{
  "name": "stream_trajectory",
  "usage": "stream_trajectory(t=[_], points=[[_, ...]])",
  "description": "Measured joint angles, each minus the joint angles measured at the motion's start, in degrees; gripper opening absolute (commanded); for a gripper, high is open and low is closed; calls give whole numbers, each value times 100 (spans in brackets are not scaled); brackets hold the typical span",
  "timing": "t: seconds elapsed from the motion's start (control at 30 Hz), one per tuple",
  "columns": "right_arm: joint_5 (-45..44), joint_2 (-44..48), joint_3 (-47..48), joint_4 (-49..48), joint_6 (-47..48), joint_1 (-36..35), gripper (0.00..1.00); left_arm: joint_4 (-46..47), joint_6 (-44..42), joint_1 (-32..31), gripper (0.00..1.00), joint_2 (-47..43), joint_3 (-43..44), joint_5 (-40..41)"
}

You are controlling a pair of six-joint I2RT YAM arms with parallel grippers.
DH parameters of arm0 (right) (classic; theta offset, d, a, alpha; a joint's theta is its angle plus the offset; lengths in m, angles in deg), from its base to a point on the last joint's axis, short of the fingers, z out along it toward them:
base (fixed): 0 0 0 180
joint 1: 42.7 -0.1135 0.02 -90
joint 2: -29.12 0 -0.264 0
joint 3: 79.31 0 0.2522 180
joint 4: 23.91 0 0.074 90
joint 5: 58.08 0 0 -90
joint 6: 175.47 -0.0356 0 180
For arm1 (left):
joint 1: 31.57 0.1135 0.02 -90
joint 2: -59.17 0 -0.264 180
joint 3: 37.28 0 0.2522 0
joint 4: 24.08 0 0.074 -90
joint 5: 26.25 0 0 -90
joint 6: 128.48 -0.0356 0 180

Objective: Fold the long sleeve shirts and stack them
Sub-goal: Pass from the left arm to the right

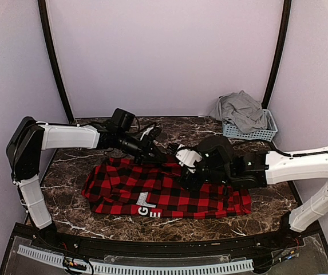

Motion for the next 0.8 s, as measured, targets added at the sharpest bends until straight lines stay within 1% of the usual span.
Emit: stream_trajectory(t=[0.13, 0.37, 0.43, 0.6, 0.63, 0.73, 0.8], points=[[-566, -439, 321, 70, 299, -208, 87, -24, 7, -37, 2, 26, 7, -42], [-1364, -850, 619, 81, 752, -396, 85, -151, -37, -94, 1, 35, 7, -74], [-1547, -975, 680, 81, 866, -404, 83, -173, -50, -105, 1, 35, 7, -101], [-1895, -1248, 741, 74, 1113, -407, 70, -175, -59, -140, 1, 35, 7, -144], [-1932, -1296, 754, 68, 1152, -407, 66, -175, -61, -149, 1, 35, 7, -146], [-2087, -1440, 824, 31, 1279, -407, 50, -175, -61, -162, 1, 35, 7, -149], [-2162, -1497, 870, 0, 1355, -409, 42, -175, -63, -162, 1, 35, 7, -149]])
